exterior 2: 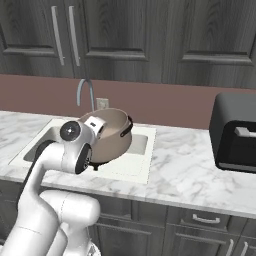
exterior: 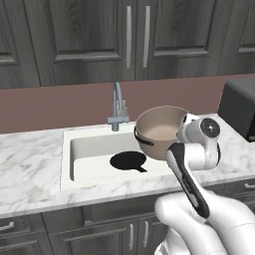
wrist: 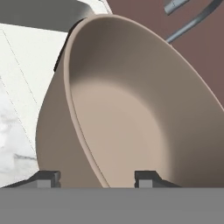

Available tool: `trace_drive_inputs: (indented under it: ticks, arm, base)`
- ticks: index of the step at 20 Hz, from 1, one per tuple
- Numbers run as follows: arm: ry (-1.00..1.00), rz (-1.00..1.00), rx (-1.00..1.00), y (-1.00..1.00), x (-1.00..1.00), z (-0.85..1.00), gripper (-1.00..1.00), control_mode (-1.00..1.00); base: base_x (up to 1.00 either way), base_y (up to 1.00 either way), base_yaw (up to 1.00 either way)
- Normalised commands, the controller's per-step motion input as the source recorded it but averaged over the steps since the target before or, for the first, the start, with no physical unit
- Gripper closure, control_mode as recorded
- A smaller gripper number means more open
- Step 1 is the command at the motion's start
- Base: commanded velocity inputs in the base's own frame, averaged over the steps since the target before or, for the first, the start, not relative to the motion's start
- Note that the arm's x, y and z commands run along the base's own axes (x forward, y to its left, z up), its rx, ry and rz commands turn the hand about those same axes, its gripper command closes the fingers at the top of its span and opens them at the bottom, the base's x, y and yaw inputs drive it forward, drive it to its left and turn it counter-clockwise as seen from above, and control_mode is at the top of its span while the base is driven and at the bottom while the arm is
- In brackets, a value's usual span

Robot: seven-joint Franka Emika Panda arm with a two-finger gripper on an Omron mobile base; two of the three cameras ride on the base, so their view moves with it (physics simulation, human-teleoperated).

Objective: Move the pot and pan from the stove into the sink.

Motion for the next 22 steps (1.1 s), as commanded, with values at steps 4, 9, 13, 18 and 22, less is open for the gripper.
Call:
trace_drive_inputs:
  ticks: [4, 9, 13, 18, 22]
  arm:
    - [0.07, 0.07, 0.07, 0.0, 0.37, -0.21, 1.0, -1.0]
    - [0.06, 0.05, 0.06, 0.08, 0.45, -0.25, 1.0, -1.0]
    - [0.02, 0.0, 0.0, 0.29, 0.6, -0.29, 1.0, -1.0]
    - [0.01, 0.0, 0.0, 0.3, 0.74, -0.37, 1.0, -1.0]
    - [0.01, 0.0, 0.0, 0.24, 0.73, -0.44, 1.0, -1.0]
  base:
    - [0.0, 0.0, 0.0]
    - [0.0, 0.0, 0.0]
    - [0.0, 0.0, 0.0]
    - [0.0, 0.0, 0.0]
    - [0.0, 0.0, 0.0]
